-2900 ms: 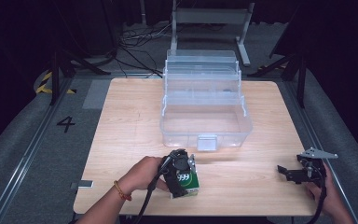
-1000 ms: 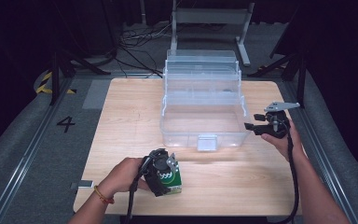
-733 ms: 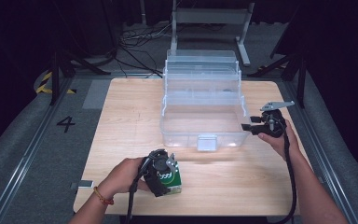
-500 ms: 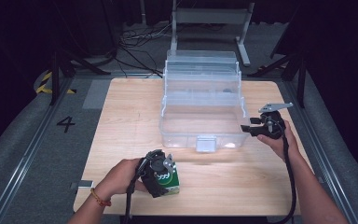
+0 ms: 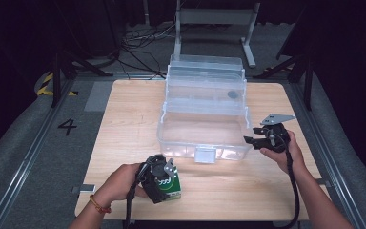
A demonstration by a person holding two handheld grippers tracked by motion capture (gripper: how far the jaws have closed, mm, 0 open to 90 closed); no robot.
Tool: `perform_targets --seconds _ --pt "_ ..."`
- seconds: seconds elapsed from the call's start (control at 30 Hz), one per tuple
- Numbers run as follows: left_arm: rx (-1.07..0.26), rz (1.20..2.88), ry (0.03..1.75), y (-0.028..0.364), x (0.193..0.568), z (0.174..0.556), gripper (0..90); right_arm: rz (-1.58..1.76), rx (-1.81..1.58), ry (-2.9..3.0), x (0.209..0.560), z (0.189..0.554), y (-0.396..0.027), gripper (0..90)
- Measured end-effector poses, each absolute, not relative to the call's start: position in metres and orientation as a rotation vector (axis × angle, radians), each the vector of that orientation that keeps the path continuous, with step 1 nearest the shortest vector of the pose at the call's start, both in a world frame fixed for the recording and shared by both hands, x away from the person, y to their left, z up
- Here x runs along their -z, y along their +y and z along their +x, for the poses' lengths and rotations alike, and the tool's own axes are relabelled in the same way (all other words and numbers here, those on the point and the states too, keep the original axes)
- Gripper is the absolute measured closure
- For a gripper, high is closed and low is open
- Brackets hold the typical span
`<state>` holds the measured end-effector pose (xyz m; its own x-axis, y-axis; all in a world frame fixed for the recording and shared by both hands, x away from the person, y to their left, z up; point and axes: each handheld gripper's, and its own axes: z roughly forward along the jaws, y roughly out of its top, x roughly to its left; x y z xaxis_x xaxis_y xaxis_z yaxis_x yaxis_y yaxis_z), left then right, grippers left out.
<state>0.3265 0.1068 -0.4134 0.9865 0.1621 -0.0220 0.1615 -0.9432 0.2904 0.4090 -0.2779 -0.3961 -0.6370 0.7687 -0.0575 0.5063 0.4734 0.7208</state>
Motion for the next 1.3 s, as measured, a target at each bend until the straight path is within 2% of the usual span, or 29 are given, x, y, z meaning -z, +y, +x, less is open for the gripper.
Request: perform_targets --seconds 0.17,0.3,0.43,0.53,0.67,0.77,0.83,0.87,0.9,0.97,1.17,1.2,1.23,1.3 --pt "-0.002 2.846 0.235 0.106 0.413 0.327 15.8 1.086 -0.998 2.353 0.396 0.403 -0.278 46.3" --pt "0.005 2.861 0.223 0.104 0.412 0.328 15.7 0.989 -1.023 2.4 0.386 0.392 -0.28 51.6" --pt "0.015 2.869 0.205 0.103 0.412 0.33 15.7 0.988 -1.005 2.347 0.378 0.389 -0.283 34.1" --pt "0.023 2.872 0.191 0.103 0.412 0.331 15.4 0.976 -1.055 2.286 0.373 0.386 -0.296 27.5" --pt "0.022 2.866 0.196 0.103 0.412 0.331 15.5 0.961 -1.08 2.247 0.373 0.38 -0.315 26.6" --pt "0.028 2.866 0.199 0.104 0.412 0.331 15.6 0.978 -1.078 2.21 0.387 0.369 -0.348 25.8" --pt "0.024 2.878 0.188 0.103 0.412 0.331 15.6 0.999 -1.074 2.211 0.393 0.368 -0.355 25.0" --pt "0.03 2.887 0.183 0.102 0.411 0.332 15.5 1.045 -1.055 2.219 0.41 0.363 -0.369 24.5" --pt "0.027 2.89 0.183 0.101 0.412 0.332 15.5 1.045 -1.055 2.219 0.41 0.363 -0.369 24.5" --pt "0.035 2.894 0.178 0.1 0.412 0.332 15.4 1.074 -0.988 2.279 0.437 0.357 -0.38 23.5" --pt "0.031 2.929 0.154 0.096 0.41 0.333 15.7 1.125 -0.914 2.314 0.476 0.346 -0.394 23.5" --pt "0.031 2.929 0.154 0.096 0.41 0.333 15.8 1.125 -0.914 2.314 0.476 0.346 -0.394 23.5" --pt "0.026 2.926 0.144 0.095 0.41 0.334 15.8 1.144 -0.93 2.299 0.482 0.347 -0.398 19.5" --pt "0.027 2.922 0.134 0.094 0.41 0.334 15.9 1.174 -0.976 2.282 0.485 0.348 -0.402 20.6"
